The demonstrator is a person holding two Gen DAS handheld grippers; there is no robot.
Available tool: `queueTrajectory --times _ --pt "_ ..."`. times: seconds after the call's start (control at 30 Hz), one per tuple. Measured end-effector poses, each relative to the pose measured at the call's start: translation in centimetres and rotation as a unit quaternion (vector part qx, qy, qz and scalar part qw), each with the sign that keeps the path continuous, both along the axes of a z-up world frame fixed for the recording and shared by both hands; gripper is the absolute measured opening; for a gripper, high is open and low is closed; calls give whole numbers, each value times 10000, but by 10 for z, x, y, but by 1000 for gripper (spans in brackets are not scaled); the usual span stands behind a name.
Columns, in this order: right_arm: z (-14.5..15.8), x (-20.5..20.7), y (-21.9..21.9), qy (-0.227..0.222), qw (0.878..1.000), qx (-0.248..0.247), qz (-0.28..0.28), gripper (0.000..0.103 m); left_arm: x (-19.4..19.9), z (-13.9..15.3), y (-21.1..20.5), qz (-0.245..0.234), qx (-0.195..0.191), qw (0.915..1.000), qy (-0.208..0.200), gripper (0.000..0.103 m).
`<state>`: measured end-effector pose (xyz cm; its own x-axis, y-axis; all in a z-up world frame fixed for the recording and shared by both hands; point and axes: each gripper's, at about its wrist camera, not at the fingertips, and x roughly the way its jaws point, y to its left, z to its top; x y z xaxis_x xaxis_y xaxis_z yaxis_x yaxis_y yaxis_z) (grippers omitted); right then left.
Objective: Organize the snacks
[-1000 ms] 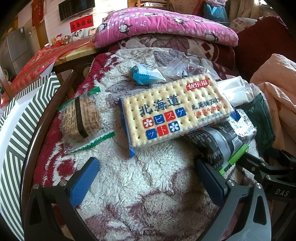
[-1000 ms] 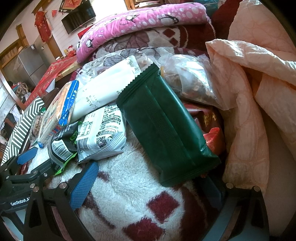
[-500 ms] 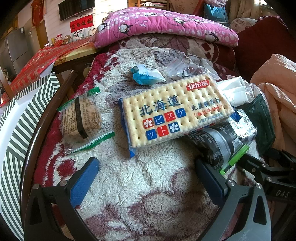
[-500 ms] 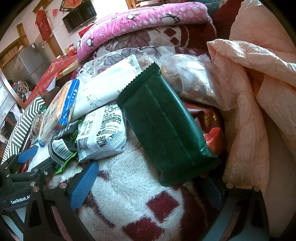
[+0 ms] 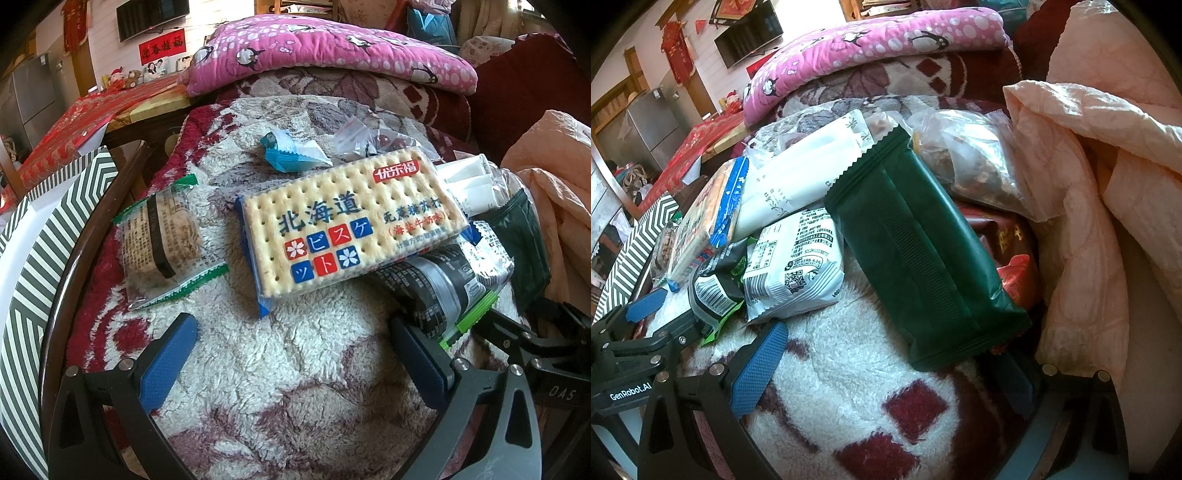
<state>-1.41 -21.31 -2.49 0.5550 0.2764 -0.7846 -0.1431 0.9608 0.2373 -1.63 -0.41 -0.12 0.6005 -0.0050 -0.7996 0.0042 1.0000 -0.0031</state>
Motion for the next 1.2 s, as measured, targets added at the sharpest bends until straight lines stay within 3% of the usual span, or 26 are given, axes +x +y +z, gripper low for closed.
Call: queueTrajectory --times 1.2 --pt "1 -1 -3 17 10000 71 -21 103 -7 1 -5 46 81 9999 -104 103"
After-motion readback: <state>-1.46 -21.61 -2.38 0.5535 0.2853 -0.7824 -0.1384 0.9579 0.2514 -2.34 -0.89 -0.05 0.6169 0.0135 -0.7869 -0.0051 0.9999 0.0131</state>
